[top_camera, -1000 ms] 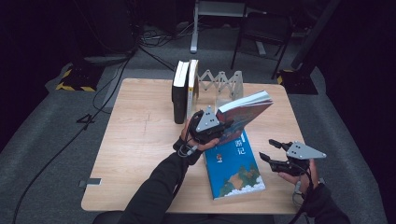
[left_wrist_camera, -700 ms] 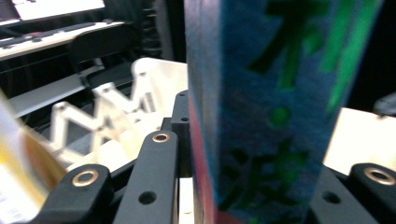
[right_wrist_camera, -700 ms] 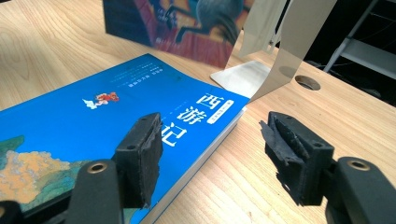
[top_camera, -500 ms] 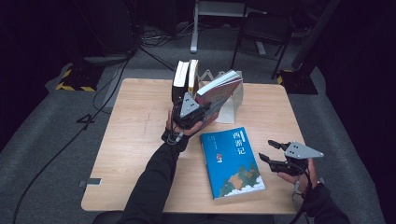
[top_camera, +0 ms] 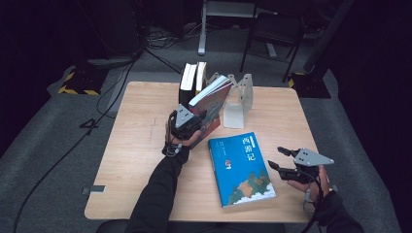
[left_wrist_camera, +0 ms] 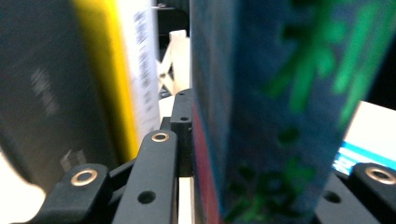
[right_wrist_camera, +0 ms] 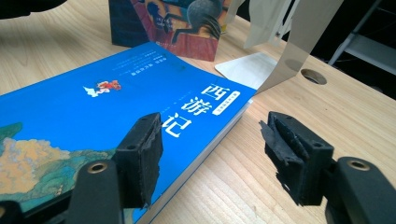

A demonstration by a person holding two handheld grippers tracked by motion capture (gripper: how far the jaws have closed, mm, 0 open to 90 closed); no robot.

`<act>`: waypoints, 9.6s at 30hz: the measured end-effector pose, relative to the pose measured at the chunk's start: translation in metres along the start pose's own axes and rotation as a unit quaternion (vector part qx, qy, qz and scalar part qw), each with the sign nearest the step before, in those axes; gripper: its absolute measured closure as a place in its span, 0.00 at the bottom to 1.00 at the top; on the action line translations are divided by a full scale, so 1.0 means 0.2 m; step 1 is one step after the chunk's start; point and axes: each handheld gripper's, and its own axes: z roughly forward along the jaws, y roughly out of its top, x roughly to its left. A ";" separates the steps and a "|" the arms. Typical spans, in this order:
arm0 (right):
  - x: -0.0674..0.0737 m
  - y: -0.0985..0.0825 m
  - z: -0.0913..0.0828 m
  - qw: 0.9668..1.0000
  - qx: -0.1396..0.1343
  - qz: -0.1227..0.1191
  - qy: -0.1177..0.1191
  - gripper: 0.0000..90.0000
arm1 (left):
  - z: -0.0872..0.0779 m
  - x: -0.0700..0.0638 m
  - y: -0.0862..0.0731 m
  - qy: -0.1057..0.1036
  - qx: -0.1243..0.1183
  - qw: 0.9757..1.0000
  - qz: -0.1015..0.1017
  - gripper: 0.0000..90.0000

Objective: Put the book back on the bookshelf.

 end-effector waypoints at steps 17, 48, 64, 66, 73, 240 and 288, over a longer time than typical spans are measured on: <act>0.00 -0.04 -0.02 1.000 0.009 0.005 -0.003 0.41 | -0.02 -0.01 -0.11 0.008 0.020 1.000 -0.012 0.77; 0.02 -0.09 -0.01 1.000 0.031 -0.002 0.003 0.41 | 0.26 -0.16 -0.20 0.132 0.107 0.983 -0.073 0.82; 0.02 -0.09 -0.01 0.999 0.033 -0.006 0.001 0.41 | 0.43 -0.16 -0.16 0.133 0.116 0.983 -0.047 0.81; 0.01 -0.09 -0.01 0.999 0.033 -0.006 0.001 0.41 | 0.45 -0.16 -0.15 0.135 0.120 0.983 -0.040 0.81; 0.01 -0.09 -0.01 0.999 0.034 -0.007 0.002 0.41 | 0.53 -0.17 -0.12 0.140 0.138 0.980 -0.013 0.79; 0.40 -0.17 0.03 0.964 0.156 -0.063 0.204 0.54 | -0.51 -0.57 -0.45 -0.225 0.314 0.911 0.141 0.20; 0.34 -0.10 0.12 0.983 0.117 -0.043 0.132 0.38 | -0.51 -0.49 -0.33 -0.202 0.296 0.923 0.137 0.25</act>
